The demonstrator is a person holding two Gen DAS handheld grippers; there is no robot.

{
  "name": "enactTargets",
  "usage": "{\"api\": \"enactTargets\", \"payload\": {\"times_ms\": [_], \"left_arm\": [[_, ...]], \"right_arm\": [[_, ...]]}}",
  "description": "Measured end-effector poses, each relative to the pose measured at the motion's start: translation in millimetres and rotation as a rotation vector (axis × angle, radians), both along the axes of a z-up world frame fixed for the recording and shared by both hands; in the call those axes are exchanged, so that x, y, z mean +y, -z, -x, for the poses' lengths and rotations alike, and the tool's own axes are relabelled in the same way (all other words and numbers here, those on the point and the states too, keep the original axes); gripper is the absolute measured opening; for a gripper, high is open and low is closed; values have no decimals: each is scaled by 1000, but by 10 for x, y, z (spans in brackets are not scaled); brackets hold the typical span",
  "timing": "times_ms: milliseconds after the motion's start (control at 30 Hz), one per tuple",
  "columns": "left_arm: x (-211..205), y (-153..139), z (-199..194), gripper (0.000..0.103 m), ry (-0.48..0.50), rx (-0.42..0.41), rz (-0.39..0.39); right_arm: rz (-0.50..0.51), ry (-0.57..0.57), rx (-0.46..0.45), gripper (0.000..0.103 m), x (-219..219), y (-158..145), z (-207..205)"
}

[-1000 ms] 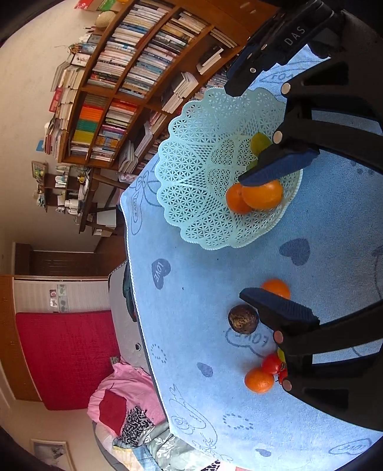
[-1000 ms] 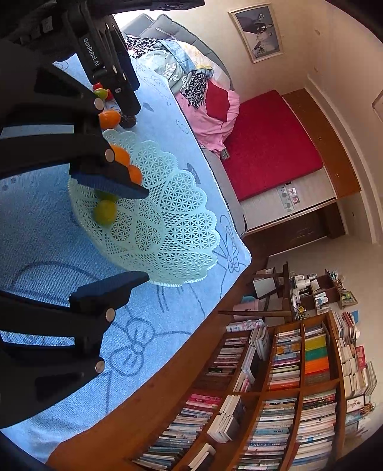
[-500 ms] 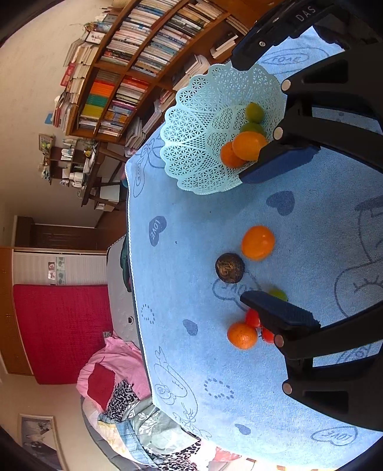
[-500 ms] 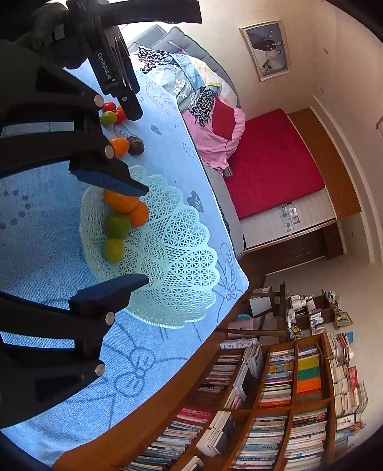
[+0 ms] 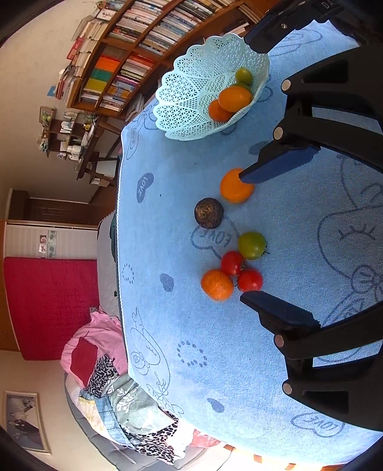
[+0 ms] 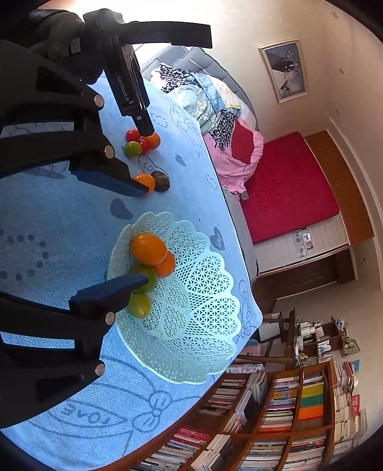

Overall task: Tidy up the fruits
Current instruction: 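Withdraw both tools from the basket back over the remaining fruit, then close the left tool on another green tomato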

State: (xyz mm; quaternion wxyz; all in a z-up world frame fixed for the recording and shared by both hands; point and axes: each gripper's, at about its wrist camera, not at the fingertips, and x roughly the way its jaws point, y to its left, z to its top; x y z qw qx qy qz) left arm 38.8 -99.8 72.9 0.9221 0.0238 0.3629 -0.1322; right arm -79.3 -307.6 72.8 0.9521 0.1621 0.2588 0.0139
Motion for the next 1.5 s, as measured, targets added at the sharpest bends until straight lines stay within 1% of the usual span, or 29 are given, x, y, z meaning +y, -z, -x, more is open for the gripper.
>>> {"api": "enactTargets", "payload": {"times_ms": [400,600,633,667,900,1033,1100,1167,1233,1300,1367,1500], "left_arm": [[262,235,-153,75,-66,64,4],[244,300,-197,74,-47,94,16],[230,309,-205,73,-40,99,19],[213,317,-213,70,-33,102,20],[67,361,-292,61,7,114,26],[-19,410,-379,57,12,122,21],[-40,444,-429,52,13,133,22],[-64,472,-465,49,12,139,24],[-79,501,-497,43,13,147,27],[-76,532,-515,34,13,156,30],[-51,537,-514,30,8,157,32],[27,521,-472,30,8,161,53]], "right_arm": [[-1,-94,54,56,352,113,-126],[2,-127,85,56,472,193,-185],[4,-131,90,56,485,207,-197],[6,-136,94,56,504,219,-205],[14,-158,124,56,567,281,-270],[15,-166,142,57,579,319,-309],[14,-170,151,57,581,341,-330],[16,-173,159,57,593,355,-350],[23,-176,165,57,608,363,-377],[29,-181,172,57,622,370,-411],[38,-184,178,57,634,375,-449],[32,-197,200,57,650,393,-562]]}}
